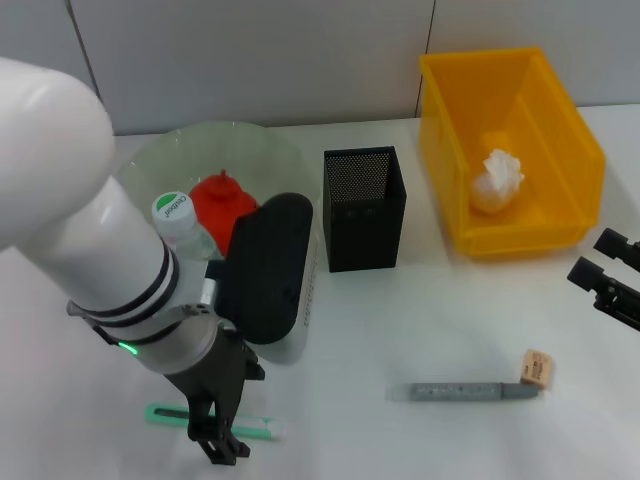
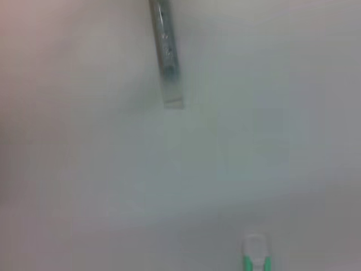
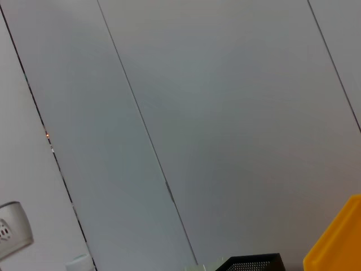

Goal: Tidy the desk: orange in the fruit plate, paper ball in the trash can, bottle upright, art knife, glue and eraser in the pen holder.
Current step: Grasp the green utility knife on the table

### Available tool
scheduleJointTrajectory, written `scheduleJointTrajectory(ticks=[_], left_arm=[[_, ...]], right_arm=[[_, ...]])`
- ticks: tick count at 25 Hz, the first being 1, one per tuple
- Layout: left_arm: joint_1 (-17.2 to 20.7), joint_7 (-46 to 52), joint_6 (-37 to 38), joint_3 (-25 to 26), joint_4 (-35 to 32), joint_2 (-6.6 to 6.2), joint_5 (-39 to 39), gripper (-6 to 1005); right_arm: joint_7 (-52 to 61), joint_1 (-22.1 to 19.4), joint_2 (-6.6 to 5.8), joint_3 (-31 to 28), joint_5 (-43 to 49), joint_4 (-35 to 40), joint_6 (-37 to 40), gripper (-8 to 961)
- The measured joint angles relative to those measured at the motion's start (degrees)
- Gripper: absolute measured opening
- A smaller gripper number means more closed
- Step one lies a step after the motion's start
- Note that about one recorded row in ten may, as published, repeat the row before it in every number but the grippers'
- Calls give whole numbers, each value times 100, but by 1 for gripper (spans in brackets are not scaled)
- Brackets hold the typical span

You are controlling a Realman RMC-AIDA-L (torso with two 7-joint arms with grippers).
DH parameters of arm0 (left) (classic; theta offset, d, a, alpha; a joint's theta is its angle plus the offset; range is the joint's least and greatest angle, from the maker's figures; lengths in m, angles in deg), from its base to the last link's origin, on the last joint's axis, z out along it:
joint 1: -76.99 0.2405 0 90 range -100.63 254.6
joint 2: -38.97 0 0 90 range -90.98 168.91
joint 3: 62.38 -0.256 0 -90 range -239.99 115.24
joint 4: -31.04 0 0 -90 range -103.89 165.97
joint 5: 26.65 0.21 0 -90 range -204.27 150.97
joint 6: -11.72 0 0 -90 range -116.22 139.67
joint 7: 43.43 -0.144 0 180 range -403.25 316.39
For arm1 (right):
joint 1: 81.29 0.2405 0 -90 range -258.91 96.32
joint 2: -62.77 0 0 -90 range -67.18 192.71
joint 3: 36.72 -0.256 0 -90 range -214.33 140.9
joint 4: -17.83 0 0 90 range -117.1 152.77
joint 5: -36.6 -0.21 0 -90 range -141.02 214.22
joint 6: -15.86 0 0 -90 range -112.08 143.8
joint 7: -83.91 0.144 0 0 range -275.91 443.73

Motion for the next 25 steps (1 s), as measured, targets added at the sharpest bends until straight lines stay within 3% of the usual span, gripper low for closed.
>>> scheduleJointTrajectory(ticks=[23, 25], left_arm=[[-219, 5, -231, -311, 458, -1, 141, 694], [-229, 5, -239, -320, 479, -1, 140, 585]], right_arm=[[-79, 9, 0, 60, 87, 0, -8, 771], [-182, 31, 0, 61, 272, 0, 14, 771]])
